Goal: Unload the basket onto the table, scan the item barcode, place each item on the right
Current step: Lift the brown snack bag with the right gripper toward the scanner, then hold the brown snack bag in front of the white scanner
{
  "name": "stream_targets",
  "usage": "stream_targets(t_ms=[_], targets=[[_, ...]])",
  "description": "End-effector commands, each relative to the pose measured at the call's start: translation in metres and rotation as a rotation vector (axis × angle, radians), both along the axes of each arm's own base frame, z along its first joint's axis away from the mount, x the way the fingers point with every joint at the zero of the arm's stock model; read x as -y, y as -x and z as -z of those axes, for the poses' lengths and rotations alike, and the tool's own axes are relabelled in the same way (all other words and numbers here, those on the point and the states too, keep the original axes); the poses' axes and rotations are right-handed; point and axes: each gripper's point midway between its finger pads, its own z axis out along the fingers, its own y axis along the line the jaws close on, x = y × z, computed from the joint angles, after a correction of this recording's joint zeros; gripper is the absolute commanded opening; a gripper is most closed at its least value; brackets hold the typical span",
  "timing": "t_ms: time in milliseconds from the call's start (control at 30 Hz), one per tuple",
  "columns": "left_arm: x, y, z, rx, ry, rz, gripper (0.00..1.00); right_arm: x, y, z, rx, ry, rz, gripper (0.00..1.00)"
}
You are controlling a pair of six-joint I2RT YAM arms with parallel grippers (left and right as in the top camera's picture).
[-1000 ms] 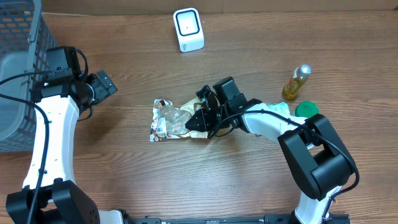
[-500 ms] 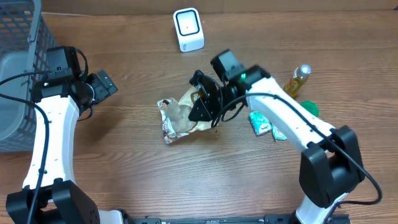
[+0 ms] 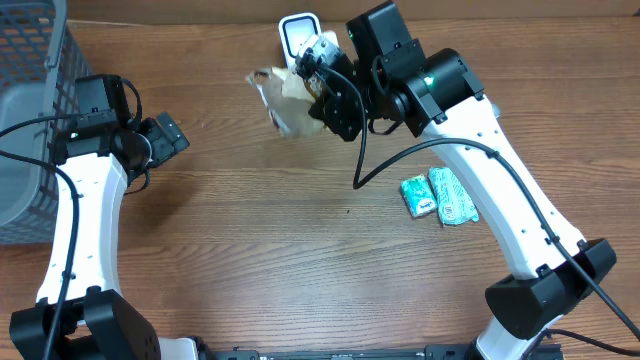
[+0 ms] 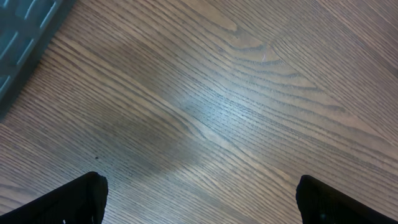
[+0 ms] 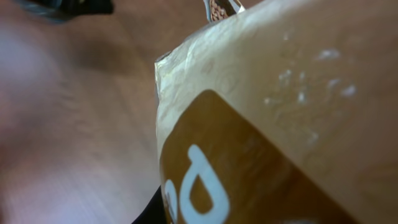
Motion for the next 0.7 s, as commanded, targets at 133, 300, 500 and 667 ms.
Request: stream_targets(t_ms=[133,300,500,667], targets=[[0.001,-0.001,-0.011,0.030,-0.010,0.018,1.00,0.008,-0.042,-0.022,0.329,0.145,-0.060,0.05],[0.001,-0.001,-0.011,0.030,-0.010,0.018,1.00,0.003,-0.082,-0.023,0.494,0.206,-0.046,0.07],[0.001,-0.001,-0.011,0.030,-0.010,0.018,1.00,-0.011,-0.128,-0.005,0.611,0.237,-0.023,0.16],[0.001,-0.001,-0.011,0.030,-0.010,0.018,1.00,-0.021,-0.169,0.015,0.694,0.219,0.035,0.15]])
